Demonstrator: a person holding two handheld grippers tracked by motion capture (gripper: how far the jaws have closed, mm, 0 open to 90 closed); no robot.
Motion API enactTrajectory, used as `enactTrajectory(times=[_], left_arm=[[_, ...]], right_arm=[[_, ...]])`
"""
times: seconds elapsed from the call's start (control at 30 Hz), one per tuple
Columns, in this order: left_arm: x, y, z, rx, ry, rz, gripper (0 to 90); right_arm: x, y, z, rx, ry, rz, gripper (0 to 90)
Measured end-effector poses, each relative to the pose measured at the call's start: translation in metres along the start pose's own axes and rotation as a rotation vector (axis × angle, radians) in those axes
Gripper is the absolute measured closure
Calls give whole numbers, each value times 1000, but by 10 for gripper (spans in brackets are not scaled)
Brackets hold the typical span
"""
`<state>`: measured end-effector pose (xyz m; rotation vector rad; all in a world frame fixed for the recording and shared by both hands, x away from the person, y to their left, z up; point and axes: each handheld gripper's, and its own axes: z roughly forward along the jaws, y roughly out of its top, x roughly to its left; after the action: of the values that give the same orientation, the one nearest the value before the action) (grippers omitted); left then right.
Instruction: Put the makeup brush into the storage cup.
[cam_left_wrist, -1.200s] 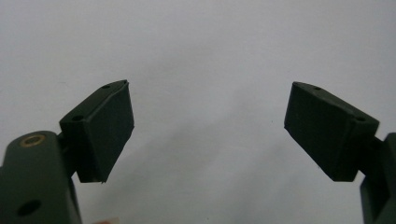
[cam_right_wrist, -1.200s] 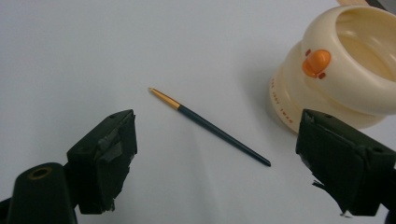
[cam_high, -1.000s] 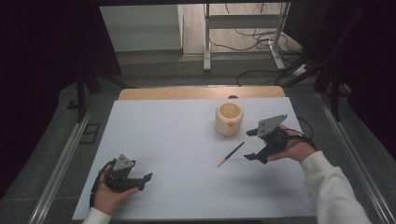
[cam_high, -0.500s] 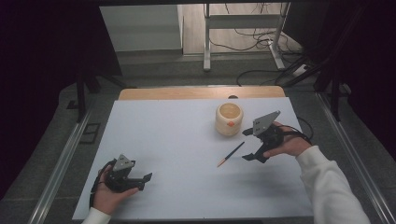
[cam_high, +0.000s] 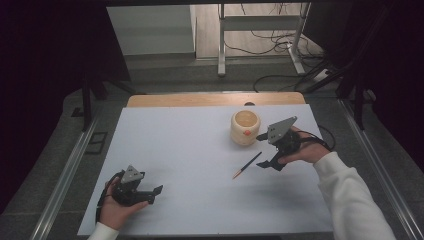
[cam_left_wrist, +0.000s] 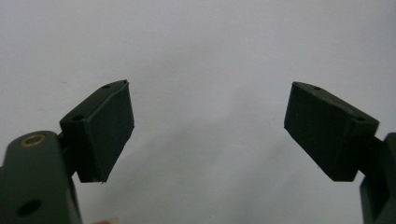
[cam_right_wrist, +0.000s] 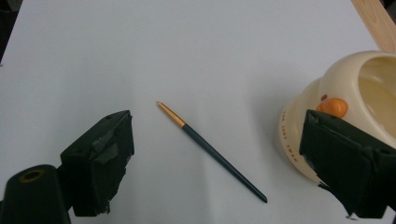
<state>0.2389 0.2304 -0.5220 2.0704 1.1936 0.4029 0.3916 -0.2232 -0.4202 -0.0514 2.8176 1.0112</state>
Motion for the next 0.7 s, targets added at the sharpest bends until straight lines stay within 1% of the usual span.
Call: enactTrajectory(times=[0.03,0.07,0.13,0.2,0.23,0.27,0.3,0.33,0.37,0.4,0.43,0.53,0.57,0.7], left_arm=[[0,0,0,-1,0,-1,164],[0,0,0,-1,0,-1,164],[0,0,0,0,1,-3,164],[0,0,0,0,1,-3,164],[0,0,0,0,1,-3,164],[0,0,0,-1,0,-4,164],[0,0,0,-1,0,-4,164],[0,0,0,-1,0,-4,164],[0,0,0,-1,0,-4,164],[0,0,0,-1,0,-4,164],[0,0,0,-2,0,-4,164],[0,0,0,-1,-1,-4,164],[0,0,0,-1,0,-3,164],[0,0,0,0,-1,2,164]], right_arm=[[0,0,1,-10,4,-21,117],[0,1,2,-3,5,-32,116],[0,3,3,12,21,-37,114],[0,4,6,16,39,-56,122],[0,4,6,16,39,-56,122],[-1,4,7,26,42,-65,120],[-2,5,10,42,59,-76,114],[-2,5,10,42,59,-76,114],[-3,7,12,57,67,-85,114],[-3,7,13,60,70,-84,114],[-4,8,15,60,78,-88,114],[-5,10,17,65,80,-96,114],[-6,12,19,61,90,-102,115],[-6,15,21,65,99,-105,121]])
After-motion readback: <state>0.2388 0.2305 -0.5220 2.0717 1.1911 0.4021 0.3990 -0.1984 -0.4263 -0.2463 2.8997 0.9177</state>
